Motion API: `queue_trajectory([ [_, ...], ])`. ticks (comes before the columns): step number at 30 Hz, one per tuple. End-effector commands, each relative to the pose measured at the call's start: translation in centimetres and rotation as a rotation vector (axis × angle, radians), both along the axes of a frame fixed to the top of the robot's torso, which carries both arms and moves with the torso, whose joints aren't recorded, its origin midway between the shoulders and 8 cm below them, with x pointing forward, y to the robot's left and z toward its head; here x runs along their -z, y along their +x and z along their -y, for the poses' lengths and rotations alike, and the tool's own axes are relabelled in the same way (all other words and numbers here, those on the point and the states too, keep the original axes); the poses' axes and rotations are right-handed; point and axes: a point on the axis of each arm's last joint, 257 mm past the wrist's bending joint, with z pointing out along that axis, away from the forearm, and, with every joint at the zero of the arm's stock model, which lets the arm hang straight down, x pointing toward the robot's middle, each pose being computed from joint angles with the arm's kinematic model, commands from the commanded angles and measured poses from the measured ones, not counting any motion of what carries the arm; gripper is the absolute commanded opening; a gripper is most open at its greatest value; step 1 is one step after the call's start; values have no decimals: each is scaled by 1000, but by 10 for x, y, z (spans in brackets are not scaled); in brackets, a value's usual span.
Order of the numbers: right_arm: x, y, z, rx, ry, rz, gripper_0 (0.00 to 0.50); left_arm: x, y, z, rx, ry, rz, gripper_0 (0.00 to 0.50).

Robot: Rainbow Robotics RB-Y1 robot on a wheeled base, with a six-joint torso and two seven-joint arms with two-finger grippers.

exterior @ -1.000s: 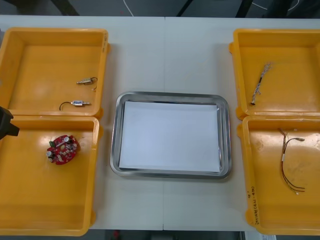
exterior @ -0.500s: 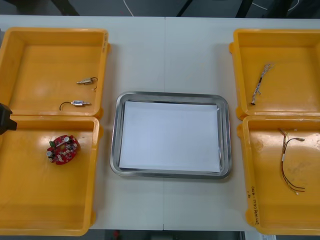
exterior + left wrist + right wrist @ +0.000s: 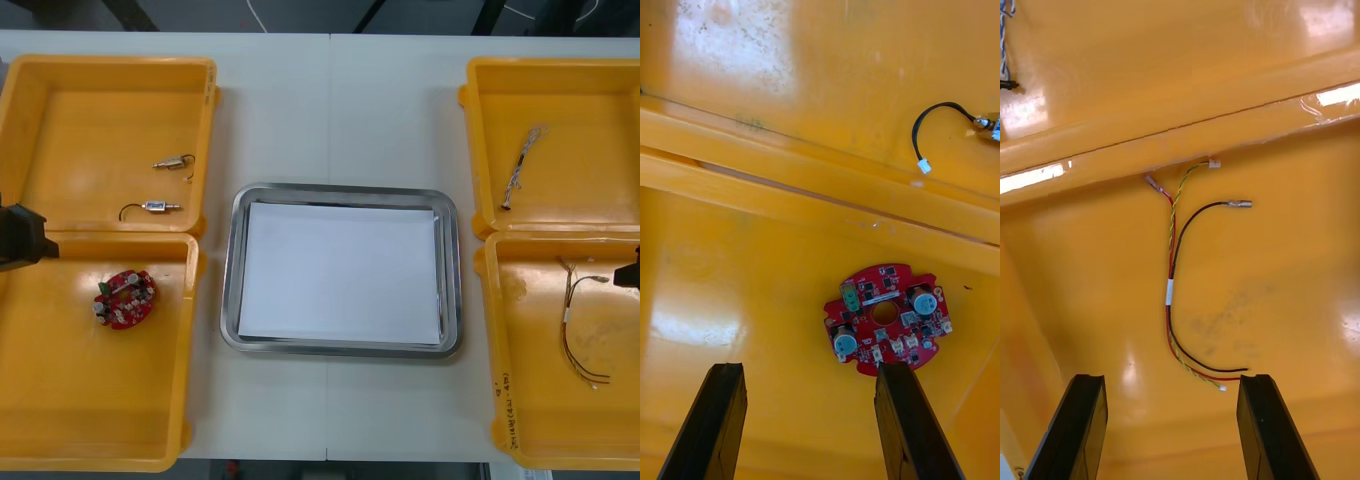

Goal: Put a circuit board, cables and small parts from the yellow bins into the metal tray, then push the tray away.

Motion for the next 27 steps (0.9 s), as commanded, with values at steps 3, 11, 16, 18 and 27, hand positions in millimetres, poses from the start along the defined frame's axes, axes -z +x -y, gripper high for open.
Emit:
queue_trajectory([
  [3,19,6,-18,55,82,-31,500,23,-1,8,-108,-74,-14,500],
  [11,37,3,-19,75,78,-87,500,46,-2,16,-156,-136,-31,500],
  [16,50,8,-20,78,45,-99,500,63,-6,19,-170,-149,-33,500],
  [18,53,11,-19,83,17,-94,500,70,-9,20,-171,-147,-40,500],
  [27,69,27,-14,130,5,-66,500,92,-13,25,-189,-143,-48,500],
])
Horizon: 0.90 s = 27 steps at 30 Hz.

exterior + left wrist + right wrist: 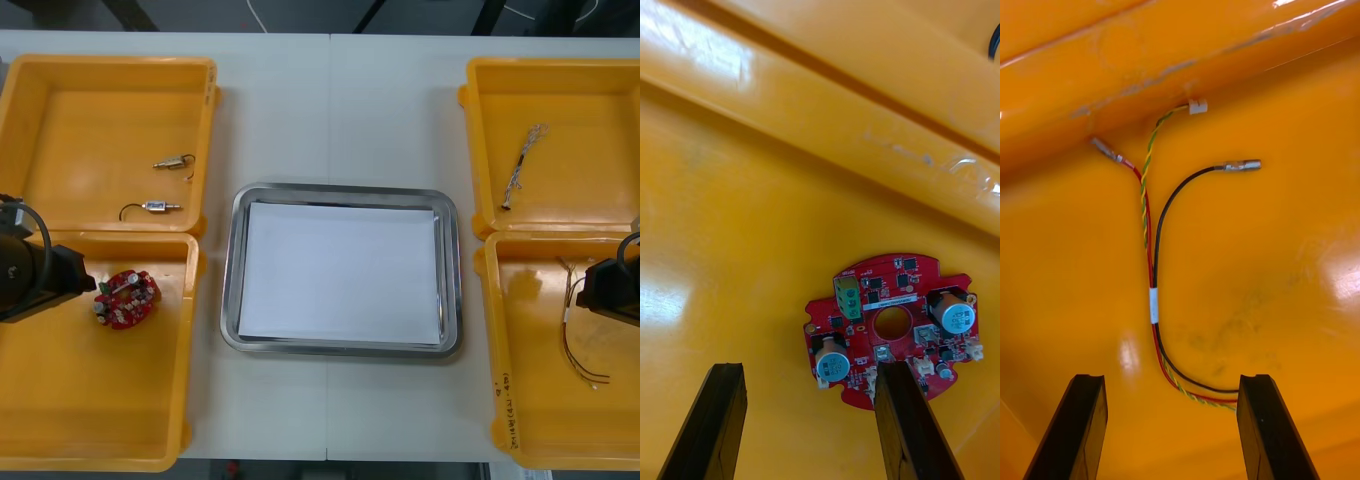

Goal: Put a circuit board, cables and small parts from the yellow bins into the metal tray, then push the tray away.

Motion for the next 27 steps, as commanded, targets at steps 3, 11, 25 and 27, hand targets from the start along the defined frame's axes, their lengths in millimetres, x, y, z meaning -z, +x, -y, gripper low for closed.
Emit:
queue_trajectory([
  [3,7,24,-13,21,55,61,500,24,-8,4,-99,-35,-30,500],
  [11,15,31,-17,2,63,71,500,39,1,6,-112,-38,-21,500],
  [25,44,26,-15,-38,43,68,500,52,-9,13,-111,-42,-53,500],
  [27,48,24,-15,-46,39,64,500,54,-11,11,-113,-39,-55,500],
])
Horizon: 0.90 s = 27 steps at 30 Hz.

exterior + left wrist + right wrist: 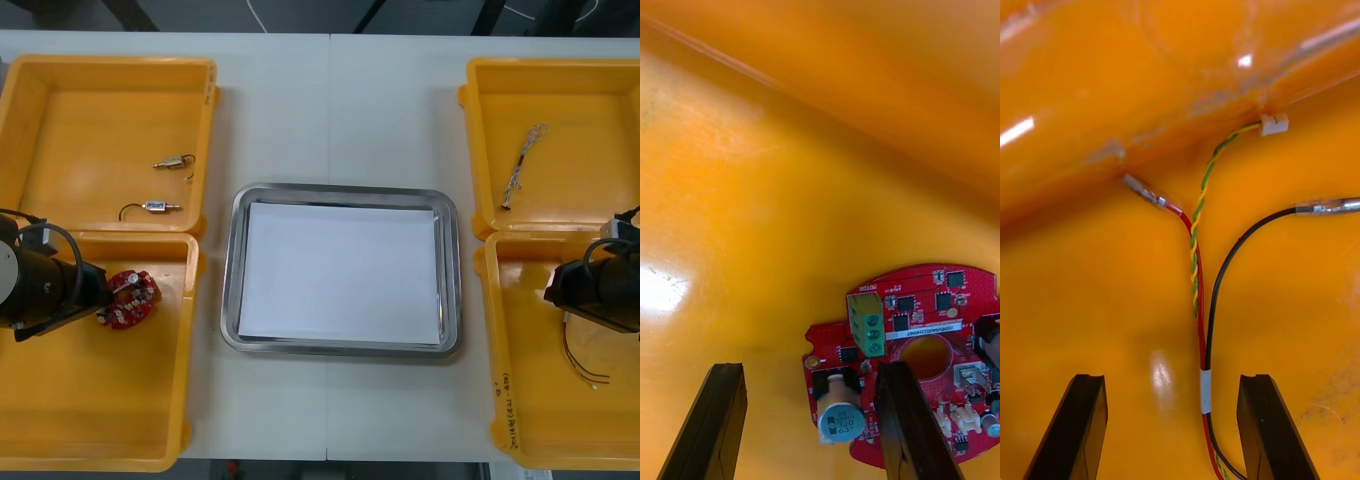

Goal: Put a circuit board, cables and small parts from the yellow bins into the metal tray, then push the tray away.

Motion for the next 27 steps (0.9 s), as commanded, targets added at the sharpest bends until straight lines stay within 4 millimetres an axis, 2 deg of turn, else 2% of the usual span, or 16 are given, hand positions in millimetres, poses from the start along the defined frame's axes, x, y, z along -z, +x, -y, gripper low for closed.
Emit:
queue_trajectory([
  [1,9,-9,-1,-55,-32,-8,500,16,-14,4,-84,-41,-26,500],
  [3,12,-11,0,-60,-33,-10,500,17,-14,3,-84,-41,-26,500],
  [4,13,-11,0,-61,-34,-10,500,18,-15,4,-83,-43,-28,475],
  [6,15,-14,1,-64,-37,-14,500,18,-16,5,-83,-46,-29,197],
  [7,16,-14,1,-66,-38,-14,500,17,-15,6,-81,-49,-27,118],
  [8,17,-15,1,-68,-39,-17,500,18,-16,6,-81,-49,-31,2],
  [13,27,-23,1,-79,-42,-31,500,13,-16,13,-70,-54,-17,0],
  [18,31,-23,0,-91,-47,-21,500,4,-19,15,-58,-46,-10,0],
  [27,41,-24,-3,-109,-73,-4,500,-27,-33,8,-36,-13,-16,0],
])
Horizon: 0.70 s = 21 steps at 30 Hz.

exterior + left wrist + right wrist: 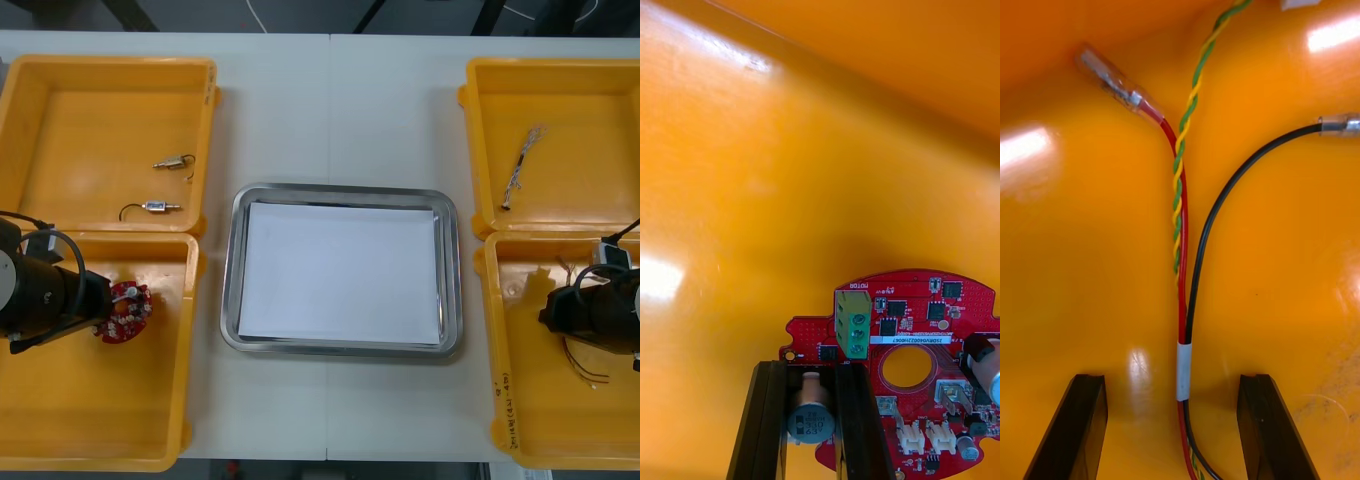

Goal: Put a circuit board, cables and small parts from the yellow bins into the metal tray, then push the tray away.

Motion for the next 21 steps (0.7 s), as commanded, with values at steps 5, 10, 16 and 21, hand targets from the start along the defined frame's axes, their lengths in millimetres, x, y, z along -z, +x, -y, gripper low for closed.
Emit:
queue_trajectory([
  [5,10,-8,-1,-47,-44,1,500,-35,-8,-10,-65,2,51,0],
  [10,10,-8,-2,-51,-42,0,500,-52,-5,-8,-31,29,81,0],
  [16,11,-9,-1,-56,-45,-3,500,-69,-2,-5,-5,49,75,0],
  [21,11,-9,0,-61,-49,-3,500,-85,1,5,17,36,76,0],
])
